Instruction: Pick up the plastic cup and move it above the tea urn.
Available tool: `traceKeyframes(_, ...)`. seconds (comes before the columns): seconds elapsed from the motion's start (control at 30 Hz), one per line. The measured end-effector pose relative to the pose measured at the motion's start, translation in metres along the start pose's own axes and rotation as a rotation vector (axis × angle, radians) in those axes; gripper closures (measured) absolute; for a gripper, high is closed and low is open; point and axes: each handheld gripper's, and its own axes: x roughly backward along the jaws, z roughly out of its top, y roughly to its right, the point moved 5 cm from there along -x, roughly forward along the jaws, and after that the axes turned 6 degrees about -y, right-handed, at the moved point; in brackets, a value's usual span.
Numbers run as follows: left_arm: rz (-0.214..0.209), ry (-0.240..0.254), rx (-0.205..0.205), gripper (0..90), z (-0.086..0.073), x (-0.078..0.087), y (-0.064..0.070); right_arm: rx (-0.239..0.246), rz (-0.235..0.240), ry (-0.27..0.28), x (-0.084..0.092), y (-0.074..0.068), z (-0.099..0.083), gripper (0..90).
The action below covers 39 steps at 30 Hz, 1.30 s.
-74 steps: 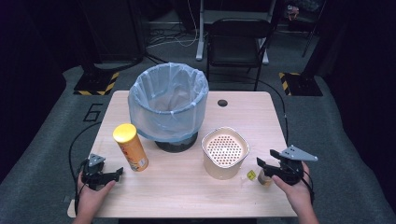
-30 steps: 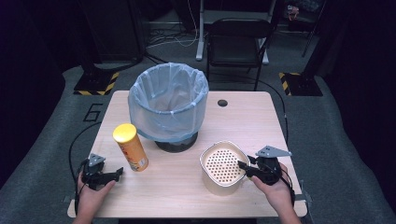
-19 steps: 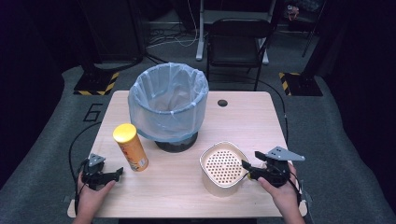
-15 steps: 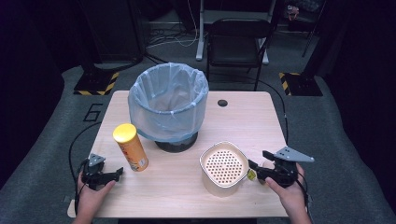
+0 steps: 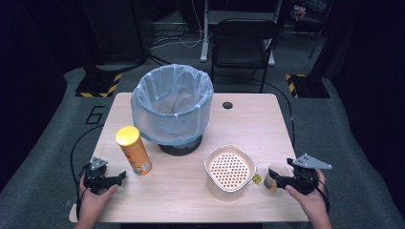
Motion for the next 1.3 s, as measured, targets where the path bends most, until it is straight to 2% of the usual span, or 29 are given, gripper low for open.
traceKeyframes(0.1,0.000,0.000,0.000,8.8,0.000,0.000,0.000,0.016,0.029,-0.011,-0.005,-0.001,-0.005,14.9)
traceKeyframes(0.17,0.000,0.000,0.000,8.8,0.000,0.000,0.000,0.007,0.027,-0.010,-0.006,-0.001,-0.006,14.7)
traceKeyframes(0.27,0.000,0.000,0.001,8.8,0.000,0.000,0.000,0.024,0.043,-0.034,-0.012,-0.003,-0.010,14.8)
traceKeyframes(0.37,0.000,0.000,0.001,8.8,0.000,0.000,0.000,0.026,0.037,-0.061,-0.018,-0.003,-0.014,15.7)
traceKeyframes(0.43,0.000,0.000,0.000,8.8,0.000,0.000,0.000,0.034,0.044,-0.068,-0.022,-0.003,-0.017,19.0)
traceKeyframes(0.57,0.000,0.000,0.000,8.8,0.000,0.000,0.000,0.034,0.043,-0.076,-0.025,-0.003,-0.022,19.7)
traceKeyframes(0.77,0.000,0.000,0.000,8.8,0.000,0.000,0.000,0.046,0.038,-0.069,-0.027,-0.003,-0.025,20.0)
traceKeyframes(0.87,0.000,0.000,0.000,8.8,0.000,0.000,0.000,0.074,0.029,-0.075,-0.029,-0.003,-0.028,20.7)
traceKeyframes(1.0,0.000,0.000,0.000,8.8,0.000,0.000,0.000,0.081,0.020,-0.087,-0.031,-0.002,-0.029,23.3)
traceKeyframes(1.03,0.000,0.000,0.000,8.8,0.000,0.000,0.000,0.063,0.024,-0.090,-0.032,-0.003,-0.030,25.6)
traceKeyframes(1.1,0.000,0.000,0.000,8.8,0.000,0.000,0.000,0.063,0.027,-0.091,-0.033,-0.003,-0.031,26.7)
traceKeyframes(1.2,0.000,-0.003,0.000,8.8,0.000,0.000,0.000,0.080,0.031,-0.087,-0.033,-0.003,-0.030,26.9)
traceKeyframes(1.3,0.000,-0.001,0.000,8.8,0.000,0.000,0.000,0.103,0.014,-0.081,-0.033,-0.004,-0.030,27.3)
